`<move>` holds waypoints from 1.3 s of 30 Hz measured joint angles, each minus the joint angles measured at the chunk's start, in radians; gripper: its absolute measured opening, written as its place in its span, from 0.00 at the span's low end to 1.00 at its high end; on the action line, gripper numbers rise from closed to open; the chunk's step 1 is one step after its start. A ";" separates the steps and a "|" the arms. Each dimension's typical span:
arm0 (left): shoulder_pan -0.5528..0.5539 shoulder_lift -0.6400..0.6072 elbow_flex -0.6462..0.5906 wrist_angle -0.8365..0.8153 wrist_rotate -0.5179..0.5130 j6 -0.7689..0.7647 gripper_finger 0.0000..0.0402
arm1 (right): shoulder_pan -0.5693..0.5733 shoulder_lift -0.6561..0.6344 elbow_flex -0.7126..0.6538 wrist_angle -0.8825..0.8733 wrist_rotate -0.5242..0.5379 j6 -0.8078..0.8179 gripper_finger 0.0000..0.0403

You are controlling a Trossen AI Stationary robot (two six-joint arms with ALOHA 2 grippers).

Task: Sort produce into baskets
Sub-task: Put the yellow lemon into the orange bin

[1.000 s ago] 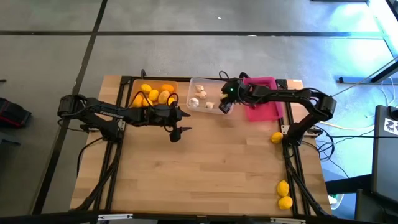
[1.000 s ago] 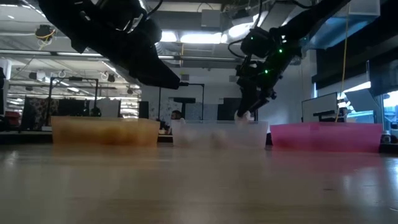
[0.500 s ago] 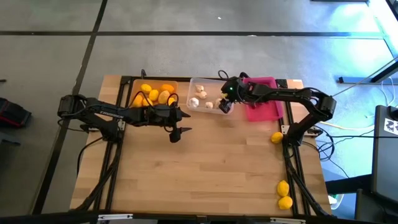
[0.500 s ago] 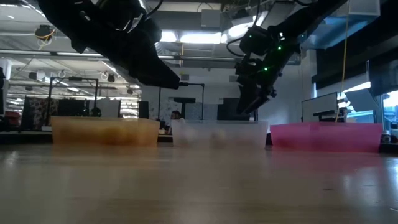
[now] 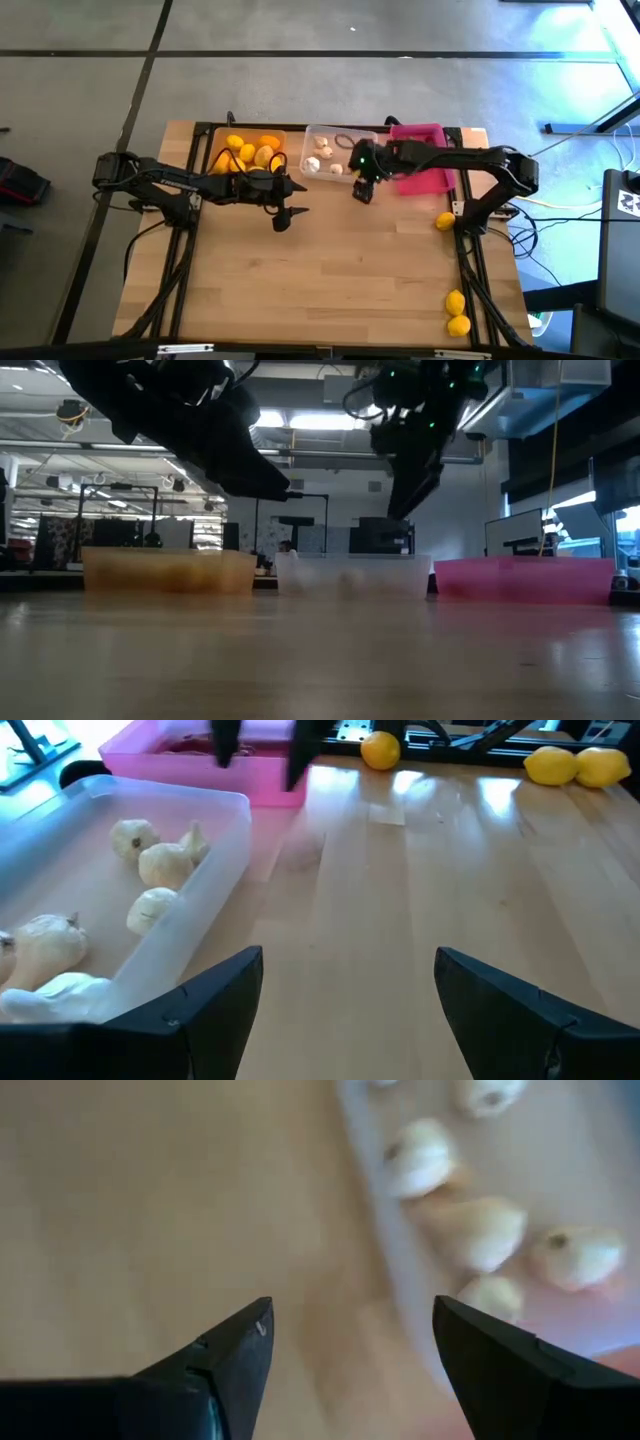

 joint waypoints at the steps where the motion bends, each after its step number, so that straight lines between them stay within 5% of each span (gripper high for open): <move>1: -0.005 0.000 0.000 0.000 0.000 -0.006 0.73 | 0.024 -0.005 0.000 -0.021 -0.001 0.000 0.66; 8: -0.039 0.000 0.000 0.000 -0.006 -0.062 0.73 | 0.237 -0.093 0.000 -0.147 -0.099 0.080 0.66; 24: -0.178 0.000 0.000 0.054 -0.167 -0.193 0.73 | 0.795 -0.171 -0.058 -0.415 0.023 0.535 0.66; 33: -0.243 0.000 0.000 0.125 -0.285 -0.283 0.73 | 0.813 -0.171 -0.207 -0.637 0.114 0.581 0.66; 39: -0.246 0.000 0.000 0.143 -0.300 -0.308 0.73 | 0.718 -0.171 -0.358 -0.638 0.055 0.554 0.66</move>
